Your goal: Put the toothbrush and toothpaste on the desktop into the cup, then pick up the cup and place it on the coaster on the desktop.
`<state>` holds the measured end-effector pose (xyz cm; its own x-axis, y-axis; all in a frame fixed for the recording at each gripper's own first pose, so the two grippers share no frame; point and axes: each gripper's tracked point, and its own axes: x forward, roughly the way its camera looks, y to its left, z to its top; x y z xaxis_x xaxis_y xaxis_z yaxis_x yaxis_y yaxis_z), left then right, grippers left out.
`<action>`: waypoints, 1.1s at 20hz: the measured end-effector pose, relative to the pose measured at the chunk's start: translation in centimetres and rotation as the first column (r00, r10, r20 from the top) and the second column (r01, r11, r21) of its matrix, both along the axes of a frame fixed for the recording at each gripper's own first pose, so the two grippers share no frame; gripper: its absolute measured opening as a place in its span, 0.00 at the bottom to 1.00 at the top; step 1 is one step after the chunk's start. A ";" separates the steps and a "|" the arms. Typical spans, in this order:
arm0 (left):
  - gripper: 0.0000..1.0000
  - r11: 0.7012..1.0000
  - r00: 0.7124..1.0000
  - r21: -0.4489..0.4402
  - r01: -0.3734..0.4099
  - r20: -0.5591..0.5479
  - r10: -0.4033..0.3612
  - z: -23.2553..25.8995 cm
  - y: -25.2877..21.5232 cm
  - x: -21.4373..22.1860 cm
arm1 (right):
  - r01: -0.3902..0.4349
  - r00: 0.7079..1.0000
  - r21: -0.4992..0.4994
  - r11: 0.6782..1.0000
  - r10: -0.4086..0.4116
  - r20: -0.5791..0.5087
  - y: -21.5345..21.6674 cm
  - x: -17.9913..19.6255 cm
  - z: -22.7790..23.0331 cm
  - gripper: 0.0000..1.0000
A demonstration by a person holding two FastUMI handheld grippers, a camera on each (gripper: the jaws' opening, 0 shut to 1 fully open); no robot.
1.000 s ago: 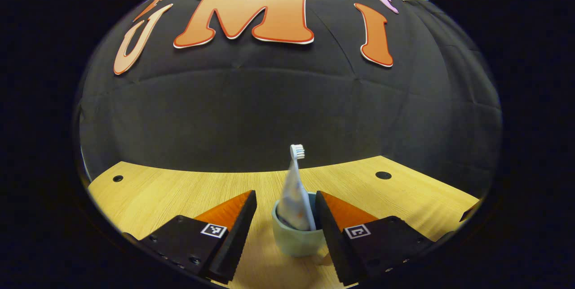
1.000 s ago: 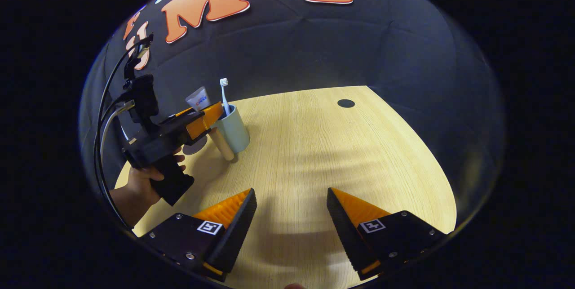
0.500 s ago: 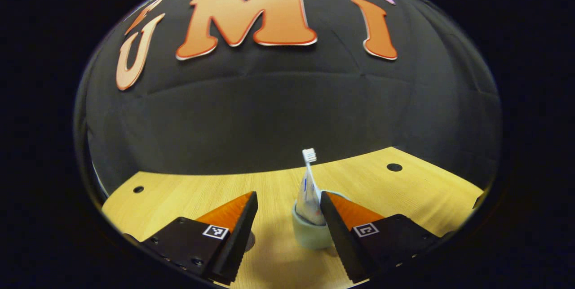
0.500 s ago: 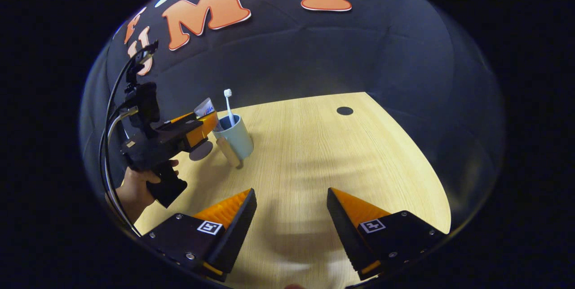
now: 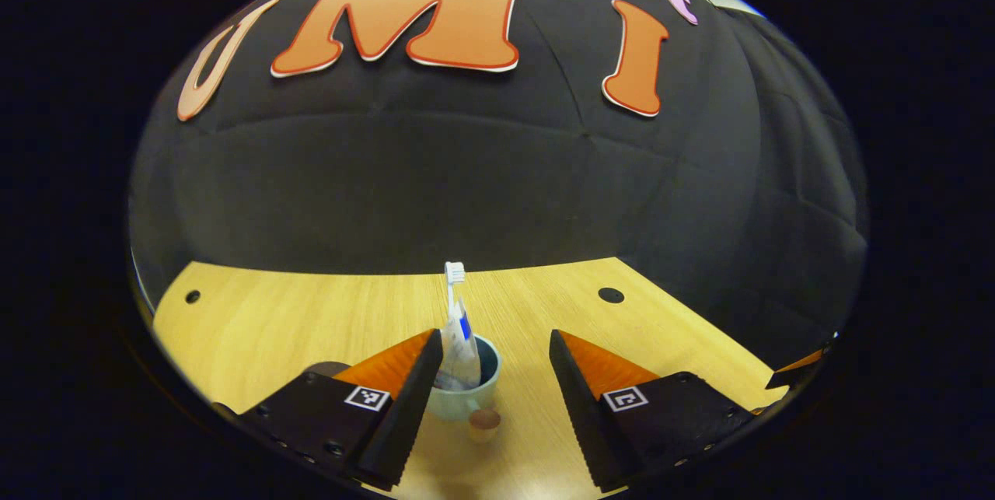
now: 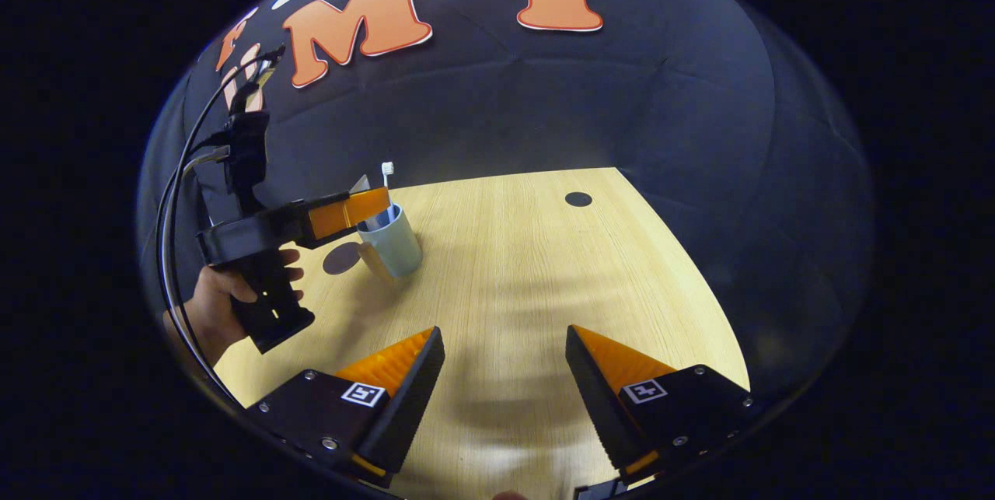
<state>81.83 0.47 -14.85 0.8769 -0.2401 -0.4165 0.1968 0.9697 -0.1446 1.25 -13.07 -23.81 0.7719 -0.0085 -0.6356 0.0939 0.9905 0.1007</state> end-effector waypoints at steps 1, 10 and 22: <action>0.84 1.000 1.000 0.012 0.003 0.013 -0.003 1.0 0.3 -0.2 | -0.004 1.000 -0.001 1.000 0.004 -0.002 0.2 0.2 0.3 0.95; 0.96 0.994 0.998 0.098 -0.038 0.058 0.032 7.3 8.5 -4.9 | -0.085 0.996 0.030 0.996 0.084 0.017 6.2 4.5 2.8 0.95; 0.95 0.961 0.959 0.169 -0.219 0.221 0.180 16.7 21.9 -12.1 | -0.182 0.982 0.078 0.980 0.185 -0.026 15.7 11.7 2.1 0.95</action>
